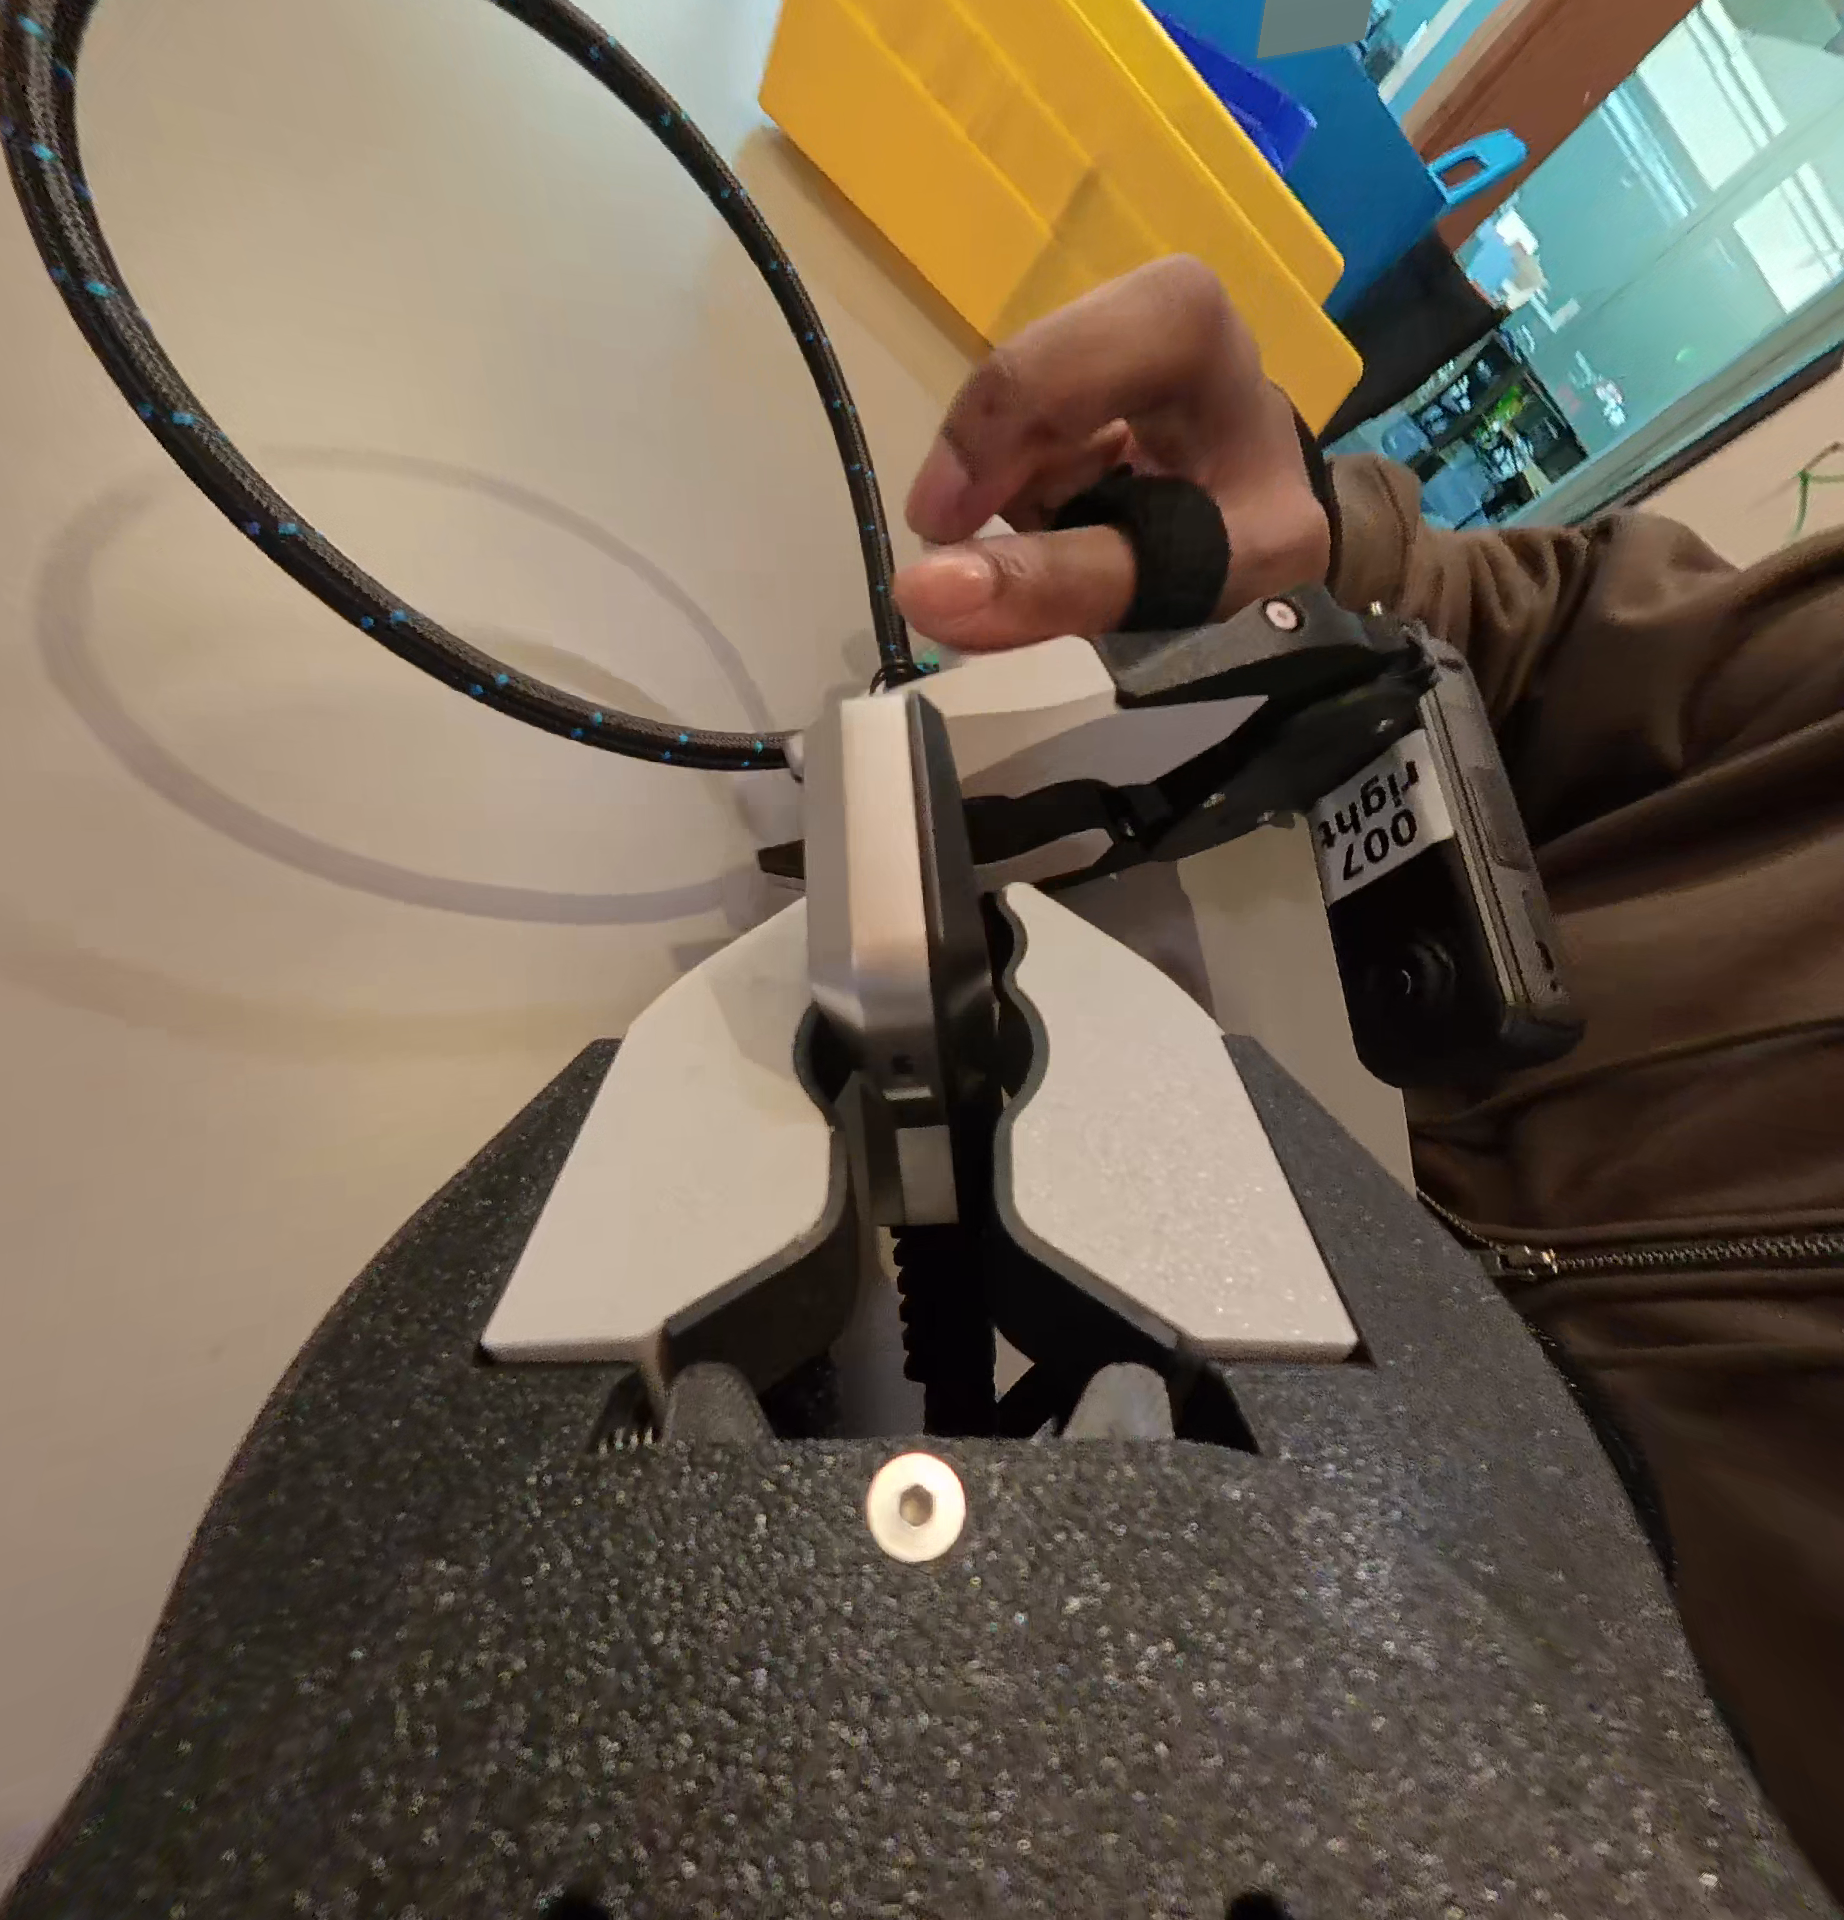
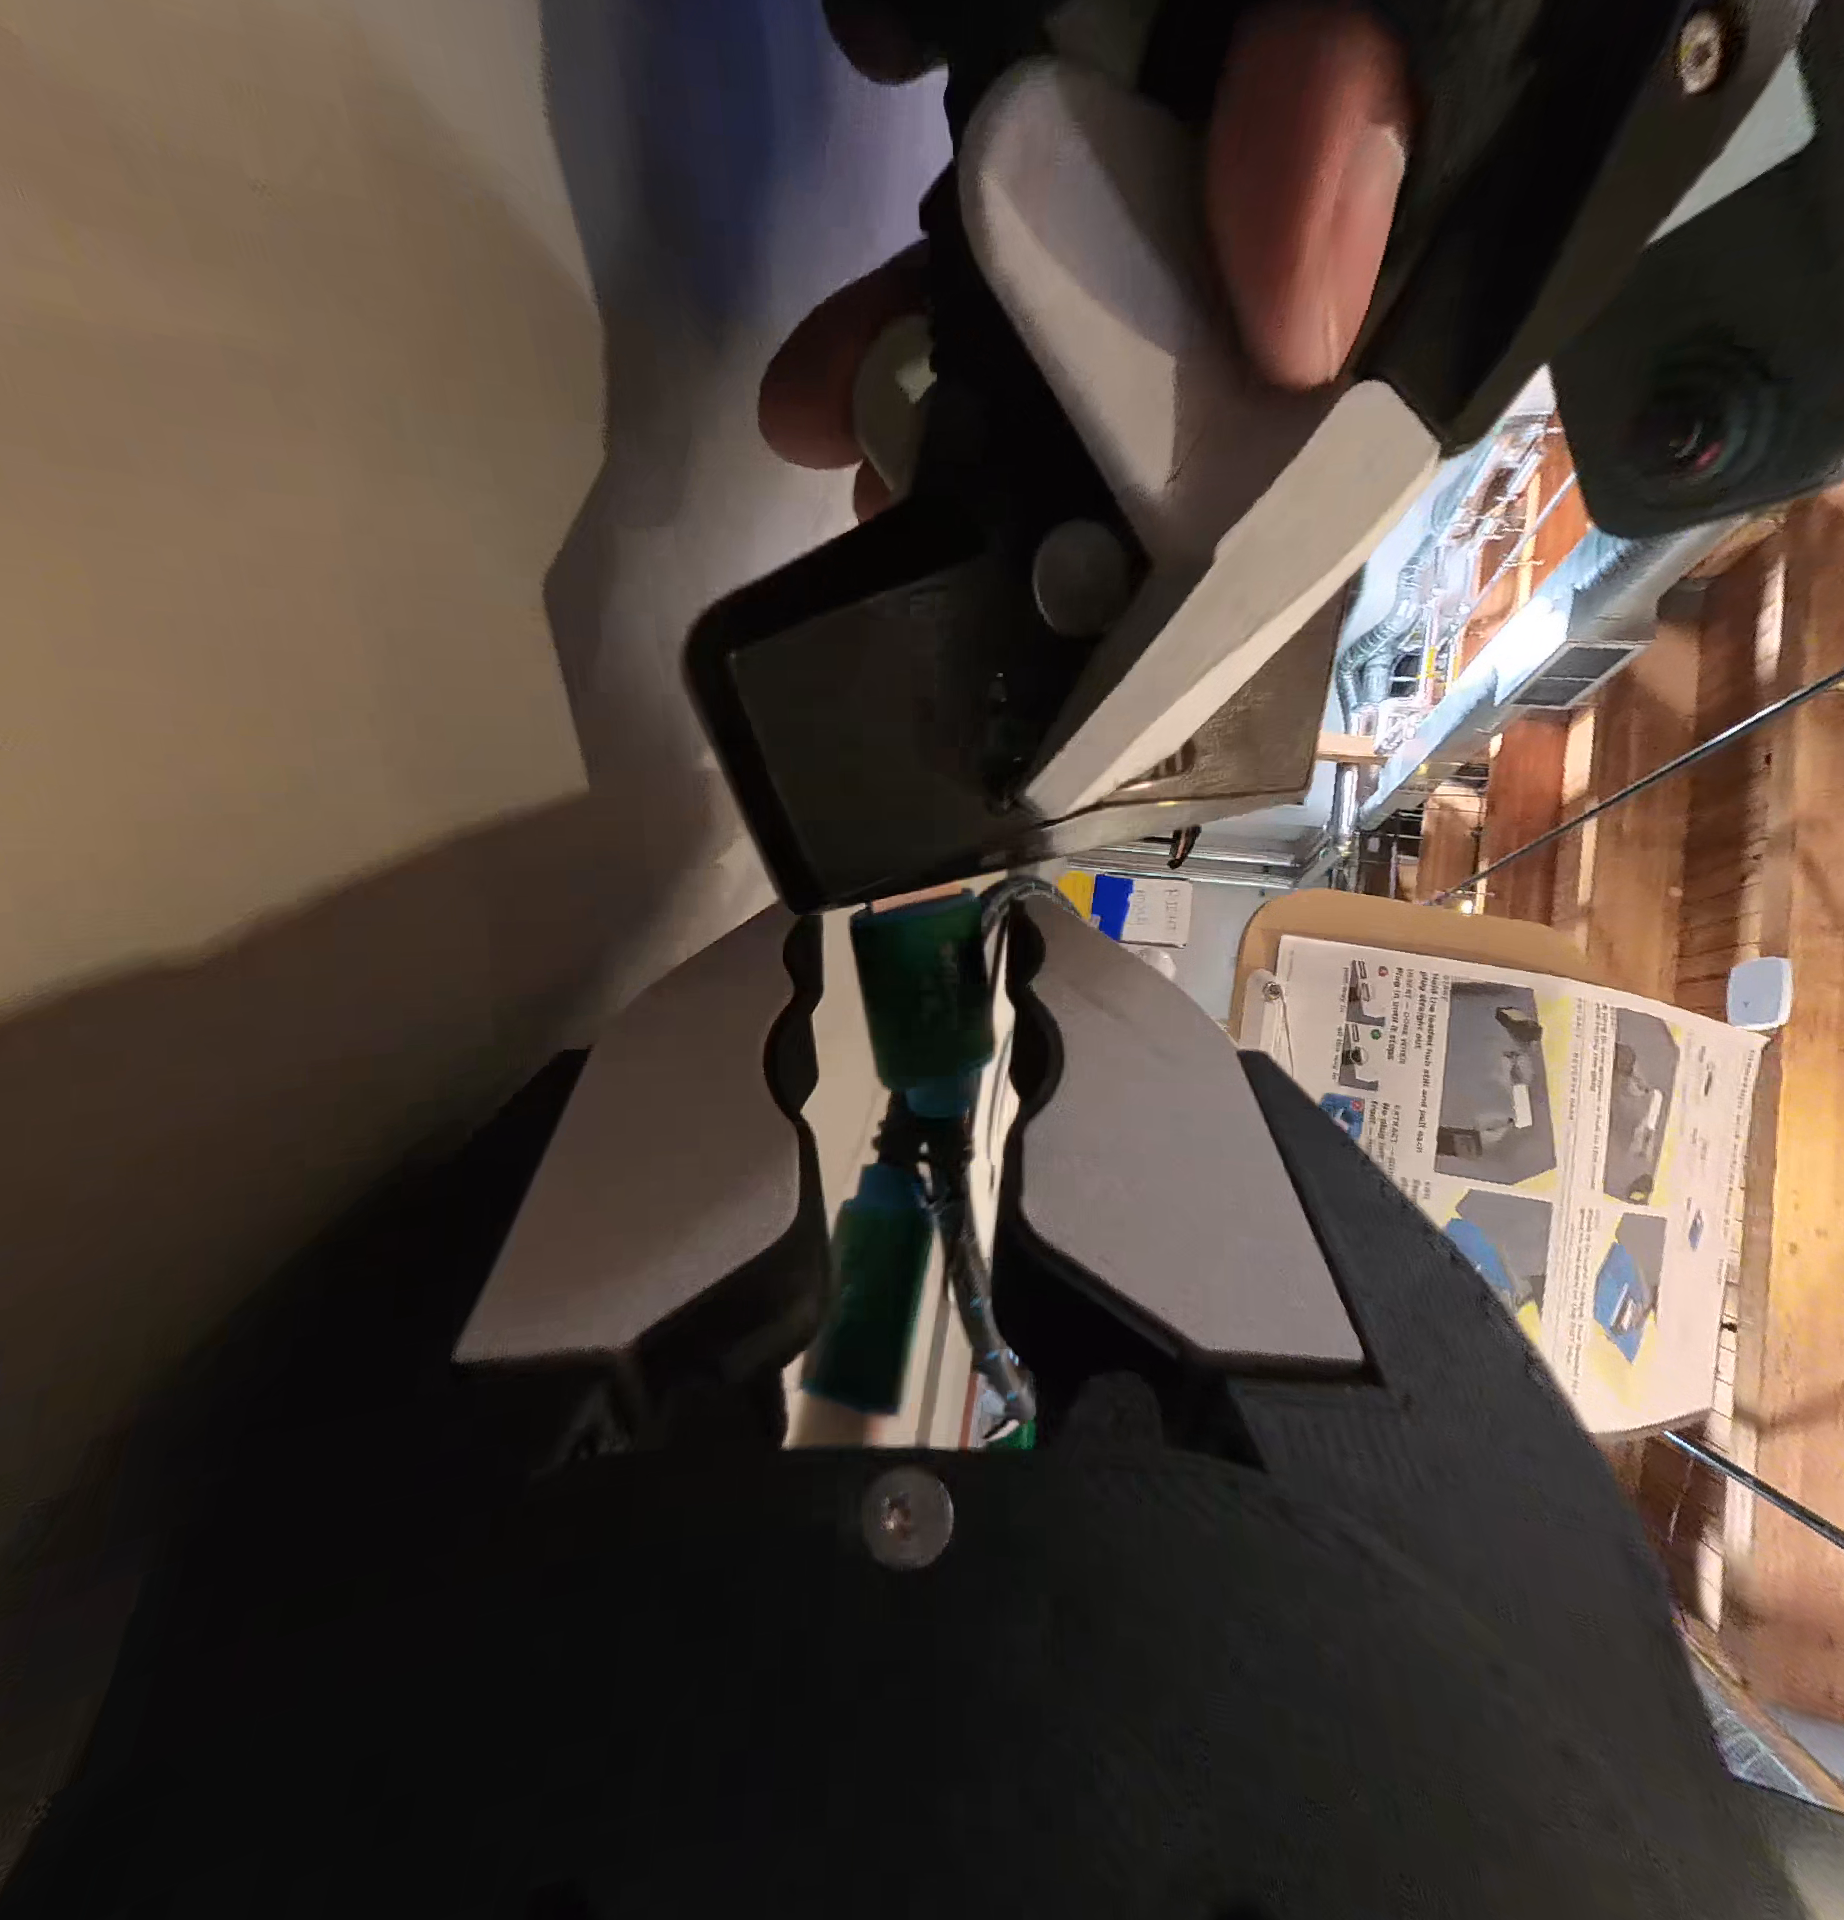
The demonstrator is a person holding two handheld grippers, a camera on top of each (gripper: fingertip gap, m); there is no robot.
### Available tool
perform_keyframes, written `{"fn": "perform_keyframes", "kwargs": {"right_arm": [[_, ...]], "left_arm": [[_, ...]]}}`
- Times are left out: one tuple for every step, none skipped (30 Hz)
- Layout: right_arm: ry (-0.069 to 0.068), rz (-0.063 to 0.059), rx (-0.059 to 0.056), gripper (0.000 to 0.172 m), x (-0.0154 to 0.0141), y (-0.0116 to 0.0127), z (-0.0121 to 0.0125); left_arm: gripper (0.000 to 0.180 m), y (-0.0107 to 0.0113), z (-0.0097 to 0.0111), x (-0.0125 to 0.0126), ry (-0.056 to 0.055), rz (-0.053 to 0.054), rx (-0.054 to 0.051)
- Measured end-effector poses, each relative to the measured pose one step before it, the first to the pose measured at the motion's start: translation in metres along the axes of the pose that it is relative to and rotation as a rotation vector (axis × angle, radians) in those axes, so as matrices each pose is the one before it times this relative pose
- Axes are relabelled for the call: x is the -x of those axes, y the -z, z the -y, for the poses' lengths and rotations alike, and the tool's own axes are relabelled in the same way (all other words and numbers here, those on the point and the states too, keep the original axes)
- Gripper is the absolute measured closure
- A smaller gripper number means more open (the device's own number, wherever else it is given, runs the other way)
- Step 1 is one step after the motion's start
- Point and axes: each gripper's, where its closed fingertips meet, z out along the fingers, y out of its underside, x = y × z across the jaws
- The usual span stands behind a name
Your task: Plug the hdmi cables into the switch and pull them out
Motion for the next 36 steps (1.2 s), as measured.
{"fn": "perform_keyframes", "kwargs": {"right_arm": [[0.0090,0.0073,0.0000,0.138,0.00113,0.00137,-0.00014],[0.0104,0.0082,-0.0009,0.138,0.00140,0.00138,0.00032],[0.0121,0.0192,0.0030,0.140,0.00310,0.00162,-0.00006],[0.0130,0.0059,0.0037,0.144,0.00191,0.00174,-0.00059],[0.0176,-0.0006,-0.0055,0.150,0.00172,0.00172,0.00063],[0.0206,-0.0022,-0.0022,0.152,0.00175,0.00149,0.00074],[0.0212,0.0021,0.0069,0.153,0.00133,0.00102,-0.00027],[0.0125,0.0035,0.0070,0.154,0.00083,0.00095,-0.00043],[-0.0030,-0.0006,0.0079,0.153,0.00002,0.00052,-0.00114],[-0.0087,0.0012,-0.0028,0.151,0.00001,0.00081,-0.00020],[-0.0061,0.0018,-0.0028,0.148,-0.00006,0.00097,0.00004],[0.0001,0.0015,-0.0008,0.147,-0.00001,0.00088,0.00003],[0.0023,-0.0003,-0.0035,0.147,0.00011,0.00075,0.00086],[0.0008,-0.0003,0.0010,0.146,0.00002,0.00018,0.00021],[-0.0054,0.0008,0.0018,0.146,0.00006,-0.00018,-0.00014],[-0.0123,0.0031,0.0027,0.147,0.00012,-0.00038,-0.00040],[-0.0100,0.0023,-0.0006,0.148,0.00027,-0.00032,0.00005],[-0.0031,-0.0007,0.0035,0.150,0.00013,-0.00031,-0.00034],[-0.0006,-0.0006,0.0069,0.152,0.00033,-0.00054,-0.00062],[0.0015,0.0059,0.0036,0.155,0.00133,-0.00023,-0.00026],[0.0033,0.0071,-0.0020,0.155,0.00099,0.00035,-0.00004],[0.0044,0.0100,-0.0079,0.155,0.00143,0.00062,0.00085],[0.0016,0.0103,-0.0037,0.155,0.00141,0.00023,0.00038],[0.0086,0.0043,-0.0030,0.155,0.00068,-0.00001,0.00020],[0.0178,0.0020,-0.0082,0.155,0.00016,0.00056,0.00030],[0.0211,0.0054,-0.0164,0.155,0.00024,0.00153,0.00020],[0.0235,0.0050,-0.0261,0.155,0.00007,0.00254,-0.00012],[0.0156,0.0010,-0.0273,0.155,-0.00068,0.00311,-0.00060],[0.0007,-0.0040,-0.0136,0.154,-0.00202,0.00236,-0.00185],[-0.0138,-0.0101,0.0051,0.154,-0.00338,0.00140,-0.00256],[-0.0198,-0.0104,0.0133,0.154,-0.00380,0.00065,-0.00217],[-0.0166,-0.0150,0.0239,0.154,-0.00406,-0.00026,-0.00231],[-0.0164,-0.0082,0.0284,0.153,-0.00258,-0.00109,-0.00179],[-0.0215,0.0043,0.0213,0.153,-0.00035,-0.00135,-0.00064],[-0.0091,0.0072,-0.0007,0.153,0.00109,-0.00003,0.00137],[0.0134,0.0116,-0.0253,0.154,0.00204,0.00193,0.00387]], "left_arm": [[0.156,-0.00380,-0.00247,-0.00346,-0.0063,-0.0124,0.0157],[0.156,-0.00409,-0.00246,-0.00314,-0.0035,-0.0113,0.0147],[0.156,-0.00361,-0.00181,-0.00143,0.0004,-0.0039,0.0088],[0.156,-0.00124,0.00031,-0.00097,0.0070,-0.0071,-0.0040],[0.156,-0.00077,-0.00009,-0.00100,0.0104,-0.0121,0.0003],[0.156,-0.00112,-0.00077,-0.00030,0.0066,-0.0060,0.0022],[0.156,-0.00114,-0.00054,0.00049,0.0032,0.0027,0.0007],[0.156,-0.00079,0.00059,0.00155,0.0038,0.0125,-0.0046],[0.156,0.00005,0.00058,0.00235,0.0012,0.0186,-0.0033],[0.156,0.00066,0.00114,0.00233,0.0028,0.0161,-0.0067],[0.156,0.00073,0.00103,0.00161,0.0059,0.0072,-0.0082],[0.156,0.00064,0.00087,0.00120,0.0067,0.0026,-0.0067],[0.156,0.00040,0.00043,0.00049,0.0039,0.0001,-0.0037],[0.156,-0.00010,-0.00025,-0.00035,-0.0005,-0.0031,0.0020],[0.156,-0.00024,-0.00019,-0.00028,-0.0050,0.0023,0.0016],[0.156,-0.00049,-0.00026,-0.00114,-0.0071,-0.0012,0.0020],[0.156,-0.00094,-0.00066,-0.00171,-0.0074,-0.0041,0.0045],[0.156,-0.00145,-0.00060,-0.00234,-0.0067,-0.0060,0.0042],[0.156,-0.00167,-0.00062,-0.00222,-0.0051,-0.0045,0.0032],[0.156,-0.00150,-0.00010,-0.00171,-0.0037,-0.0005,0.0003],[0.156,-0.00054,-0.00056,-0.00013,-0.0044,0.0078,0.0034],[0.156,-0.00055,-0.00105,-0.00054,-0.0028,0.0013,0.0076],[0.156,-0.00059,-0.00110,-0.00002,-0.0022,0.0034,0.0079],[0.156,-0.00033,-0.00081,0.00014,-0.0038,0.0058,0.0071],[0.156,-0.00021,-0.00092,-0.00039,-0.0077,0.0046,0.0085],[0.156,-0.00088,-0.00131,-0.00123,-0.0111,0.0033,0.0103],[0.156,-0.00158,-0.00123,-0.00221,-0.0144,0.0021,0.0111],[0.155,-0.00176,0.00006,-0.00262,-0.0161,0.0057,0.0046],[0.155,-0.00117,0.00176,-0.00177,-0.0068,0.0119,-0.0035],[0.155,0.00002,0.00327,-0.00078,-0.0081,0.0153,-0.0131],[0.155,0.00116,0.00319,-0.00041,-0.0120,0.0121,-0.0131],[0.156,0.00199,0.00334,0.00017,-0.0109,0.0131,-0.0164],[0.155,0.00177,0.00226,0.00084,-0.0114,0.0179,-0.0065],[0.155,0.00118,0.00022,0.00107,-0.0177,0.0206,0.0061],[0.155,0.00063,-0.00123,0.00001,-0.0145,0.0073,0.0131],[0.155,0.00034,-0.00233,-0.00176,-0.0037,-0.0163,0.0166]]}}
